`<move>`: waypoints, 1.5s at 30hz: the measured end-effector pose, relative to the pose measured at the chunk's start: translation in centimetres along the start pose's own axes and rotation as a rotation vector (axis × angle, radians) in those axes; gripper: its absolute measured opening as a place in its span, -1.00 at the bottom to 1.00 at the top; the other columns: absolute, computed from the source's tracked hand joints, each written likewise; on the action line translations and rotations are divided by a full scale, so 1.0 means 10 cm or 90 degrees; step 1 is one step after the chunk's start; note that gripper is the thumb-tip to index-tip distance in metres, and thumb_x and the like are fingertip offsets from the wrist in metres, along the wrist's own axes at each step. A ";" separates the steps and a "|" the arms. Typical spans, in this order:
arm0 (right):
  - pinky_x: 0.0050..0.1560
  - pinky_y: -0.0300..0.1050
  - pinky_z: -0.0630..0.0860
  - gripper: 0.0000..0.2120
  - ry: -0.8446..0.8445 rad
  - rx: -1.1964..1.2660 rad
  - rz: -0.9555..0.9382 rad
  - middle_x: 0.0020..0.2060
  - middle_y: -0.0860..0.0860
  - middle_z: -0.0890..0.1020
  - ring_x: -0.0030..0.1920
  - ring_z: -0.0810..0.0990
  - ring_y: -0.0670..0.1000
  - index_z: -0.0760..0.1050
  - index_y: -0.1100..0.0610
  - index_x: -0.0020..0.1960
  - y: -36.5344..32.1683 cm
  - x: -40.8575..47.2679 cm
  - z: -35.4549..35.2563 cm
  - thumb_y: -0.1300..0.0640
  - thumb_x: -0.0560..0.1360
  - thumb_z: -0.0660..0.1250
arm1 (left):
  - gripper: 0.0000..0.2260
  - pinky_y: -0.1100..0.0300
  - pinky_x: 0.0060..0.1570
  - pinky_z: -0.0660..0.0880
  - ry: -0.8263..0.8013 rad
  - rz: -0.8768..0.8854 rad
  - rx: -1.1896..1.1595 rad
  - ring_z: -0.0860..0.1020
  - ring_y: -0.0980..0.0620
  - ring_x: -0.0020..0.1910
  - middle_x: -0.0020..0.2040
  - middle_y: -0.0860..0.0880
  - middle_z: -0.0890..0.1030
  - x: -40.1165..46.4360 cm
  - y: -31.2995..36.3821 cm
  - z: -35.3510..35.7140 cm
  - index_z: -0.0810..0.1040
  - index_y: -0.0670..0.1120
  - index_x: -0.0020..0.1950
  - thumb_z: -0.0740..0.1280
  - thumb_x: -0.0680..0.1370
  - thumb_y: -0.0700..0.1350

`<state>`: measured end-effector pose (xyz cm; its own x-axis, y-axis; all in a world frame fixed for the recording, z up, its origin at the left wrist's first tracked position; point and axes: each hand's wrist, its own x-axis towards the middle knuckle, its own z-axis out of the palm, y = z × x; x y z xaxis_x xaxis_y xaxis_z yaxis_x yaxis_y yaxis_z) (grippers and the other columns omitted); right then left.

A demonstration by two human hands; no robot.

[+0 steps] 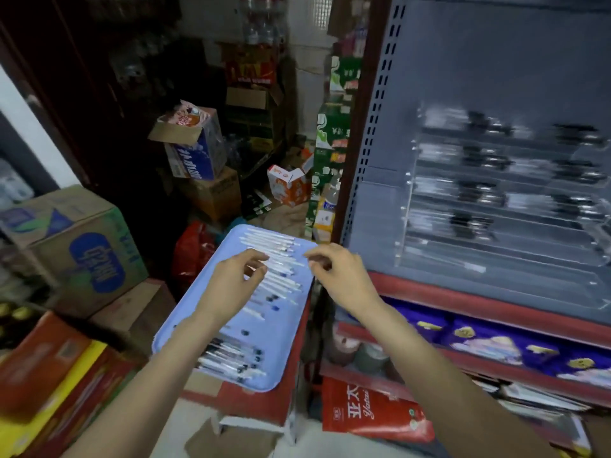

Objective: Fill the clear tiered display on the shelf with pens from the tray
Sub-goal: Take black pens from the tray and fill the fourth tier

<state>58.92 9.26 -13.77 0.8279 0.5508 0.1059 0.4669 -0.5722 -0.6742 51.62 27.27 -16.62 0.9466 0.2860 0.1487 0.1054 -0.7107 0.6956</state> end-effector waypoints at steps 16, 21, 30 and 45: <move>0.09 0.09 0.52 -0.78 -0.212 -0.195 0.241 0.15 0.15 0.49 0.10 0.54 0.16 0.49 0.16 0.19 -0.38 -0.05 2.28 0.25 0.55 0.26 | -0.81 0.05 0.11 0.47 -0.359 0.063 0.195 0.54 -0.13 0.11 0.11 -0.16 0.59 -0.30 -2.14 -0.52 0.61 -0.17 0.11 0.28 0.55 -0.24; -0.16 -0.03 0.38 -0.75 -0.182 -0.313 0.225 0.11 0.14 0.43 -0.08 0.37 0.09 0.35 0.17 0.19 -0.37 -0.06 2.34 0.33 0.54 0.18 | -0.85 0.06 0.14 0.47 -0.340 0.054 0.175 0.52 -0.12 0.13 0.13 -0.14 0.56 -0.25 -2.25 -0.50 0.62 -0.15 0.06 0.32 0.53 -0.21; 0.16 -0.19 0.39 -0.74 -0.220 -0.441 0.155 0.20 0.08 0.39 0.19 0.38 0.08 0.37 0.17 0.20 -0.28 -0.07 2.41 0.37 0.55 0.14 | -0.81 0.08 0.16 0.40 -0.341 0.135 0.158 0.47 -0.02 0.15 0.12 -0.02 0.54 -0.31 -2.31 -0.48 0.61 -0.06 0.11 0.39 0.50 -0.13; -0.09 0.03 0.49 -0.84 -0.230 -0.382 0.199 0.10 0.14 0.45 0.10 0.47 0.14 0.46 0.22 0.12 -0.28 -0.06 2.33 0.26 0.57 0.19 | -0.91 0.28 -0.01 0.50 -0.254 -0.047 -0.119 0.53 0.03 -0.13 -0.08 -0.09 0.64 -0.35 -2.29 -0.60 0.64 -0.11 -0.05 0.42 0.46 -0.21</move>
<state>49.84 24.67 -28.93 0.8444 0.4149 -0.3390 0.4023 -0.9088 -0.1102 44.03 46.38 -28.88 0.9860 0.0343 -0.1632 0.1543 -0.5585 0.8150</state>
